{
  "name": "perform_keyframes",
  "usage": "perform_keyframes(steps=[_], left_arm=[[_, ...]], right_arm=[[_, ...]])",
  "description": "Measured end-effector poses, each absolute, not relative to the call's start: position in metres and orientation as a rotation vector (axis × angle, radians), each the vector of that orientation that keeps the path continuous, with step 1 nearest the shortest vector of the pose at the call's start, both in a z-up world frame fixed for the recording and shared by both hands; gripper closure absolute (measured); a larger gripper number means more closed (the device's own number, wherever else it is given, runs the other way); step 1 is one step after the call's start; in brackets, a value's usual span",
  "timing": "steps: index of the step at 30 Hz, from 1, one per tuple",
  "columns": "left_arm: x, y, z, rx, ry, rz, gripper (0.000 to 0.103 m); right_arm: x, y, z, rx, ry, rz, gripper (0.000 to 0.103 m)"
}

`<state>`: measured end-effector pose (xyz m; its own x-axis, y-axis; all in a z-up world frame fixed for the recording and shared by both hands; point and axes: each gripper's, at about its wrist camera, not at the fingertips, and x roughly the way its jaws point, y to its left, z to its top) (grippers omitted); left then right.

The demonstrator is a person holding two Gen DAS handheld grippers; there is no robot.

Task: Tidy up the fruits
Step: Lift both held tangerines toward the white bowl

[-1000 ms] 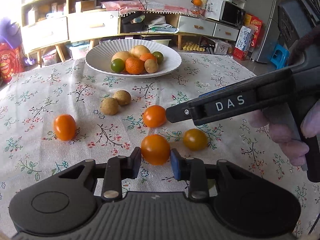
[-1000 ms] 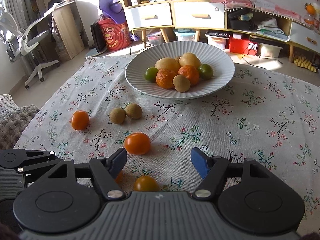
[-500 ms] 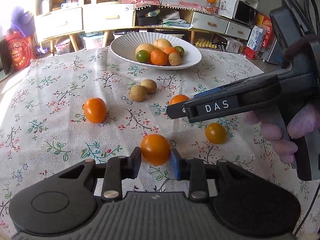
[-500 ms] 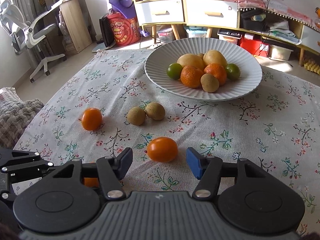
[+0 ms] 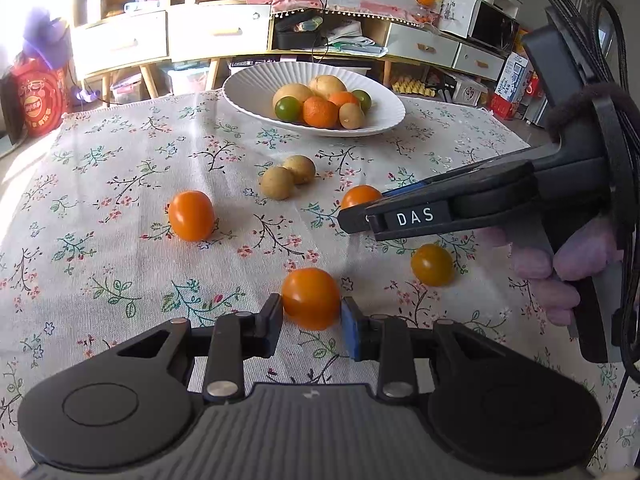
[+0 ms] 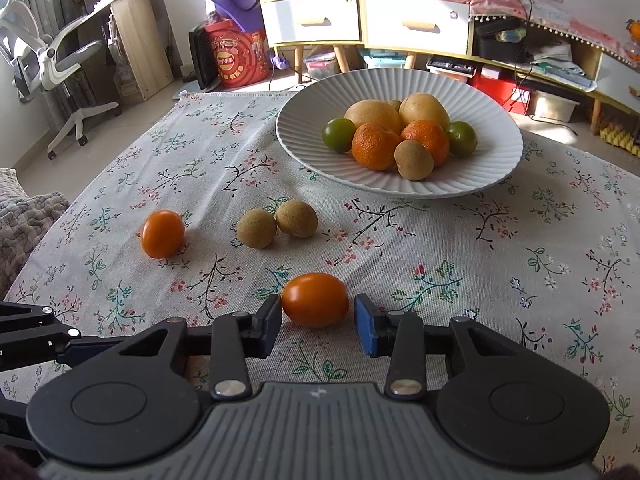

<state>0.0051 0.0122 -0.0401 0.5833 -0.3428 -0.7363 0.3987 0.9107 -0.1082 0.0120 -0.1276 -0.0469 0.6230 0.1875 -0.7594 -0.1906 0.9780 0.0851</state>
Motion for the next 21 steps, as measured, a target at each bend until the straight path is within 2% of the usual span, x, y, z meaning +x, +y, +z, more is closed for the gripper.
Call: perform_keyframes(steps=[21], left_arm=[[0.010, 0.012, -0.035, 0.040, 0.840, -0.424, 0.082]], right_arm=[[-0.001, -0.130, -0.034, -0.044, 0.854, 0.229, 0.071]])
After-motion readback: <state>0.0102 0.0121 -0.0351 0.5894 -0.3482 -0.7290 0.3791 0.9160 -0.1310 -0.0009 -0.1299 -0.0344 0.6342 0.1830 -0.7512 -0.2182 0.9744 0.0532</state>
